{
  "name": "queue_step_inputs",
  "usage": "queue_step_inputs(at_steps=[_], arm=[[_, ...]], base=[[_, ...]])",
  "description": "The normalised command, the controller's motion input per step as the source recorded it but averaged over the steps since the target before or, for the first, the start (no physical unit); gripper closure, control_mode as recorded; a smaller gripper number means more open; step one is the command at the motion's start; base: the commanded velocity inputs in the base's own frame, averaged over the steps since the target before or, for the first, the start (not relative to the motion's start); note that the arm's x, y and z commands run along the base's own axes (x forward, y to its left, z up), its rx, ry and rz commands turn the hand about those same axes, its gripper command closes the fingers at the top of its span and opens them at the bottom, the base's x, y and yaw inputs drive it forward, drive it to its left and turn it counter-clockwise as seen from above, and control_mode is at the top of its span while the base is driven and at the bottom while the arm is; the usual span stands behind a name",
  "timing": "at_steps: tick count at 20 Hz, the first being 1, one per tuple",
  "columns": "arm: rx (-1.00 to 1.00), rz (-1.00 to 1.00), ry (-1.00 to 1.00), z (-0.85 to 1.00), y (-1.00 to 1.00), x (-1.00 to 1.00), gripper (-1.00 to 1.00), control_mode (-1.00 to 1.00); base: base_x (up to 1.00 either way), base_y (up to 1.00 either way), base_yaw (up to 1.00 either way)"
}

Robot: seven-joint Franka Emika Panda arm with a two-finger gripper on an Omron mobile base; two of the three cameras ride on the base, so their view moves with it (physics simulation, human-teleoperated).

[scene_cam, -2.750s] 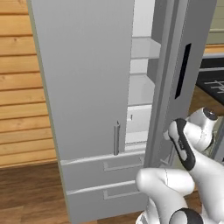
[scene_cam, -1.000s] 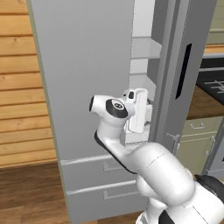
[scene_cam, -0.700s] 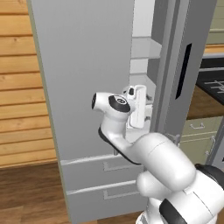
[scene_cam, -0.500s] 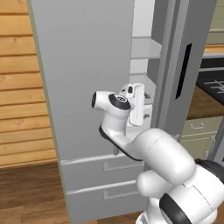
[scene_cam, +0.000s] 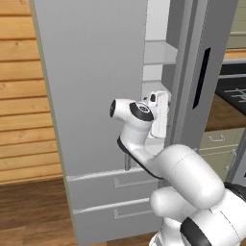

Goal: Take the strawberry from the fridge and place it on top of the pancake, located on the dining counter.

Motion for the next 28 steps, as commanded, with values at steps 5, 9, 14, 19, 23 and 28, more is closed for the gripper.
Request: queue_step_inputs(at_steps=[5,9,14,19,23,28], arm=[[0.01,0.00,-0.02,0.00,-0.57,-0.56,-1.00,-1.00],[0.05,-0.04,0.00,0.00,-0.82,-0.54,-1.00,-1.00],[0.05,-0.15,0.00,0.00,-1.00,-0.26,-1.00,-1.00],[0.04,-0.15,0.00,0.00,-0.97,-0.19,-1.00,-1.00],[0.02,-0.12,0.00,0.00,-0.79,-0.08,-1.00,-1.00],[0.03,-0.07,0.00,0.00,-0.54,0.00,-1.00,-1.00]], base=[[0.00,0.00,0.00],[0.00,0.00,0.00],[0.00,0.00,0.00],[0.00,0.00,0.00],[0.00,0.00,0.00],[0.00,0.00,0.00]])
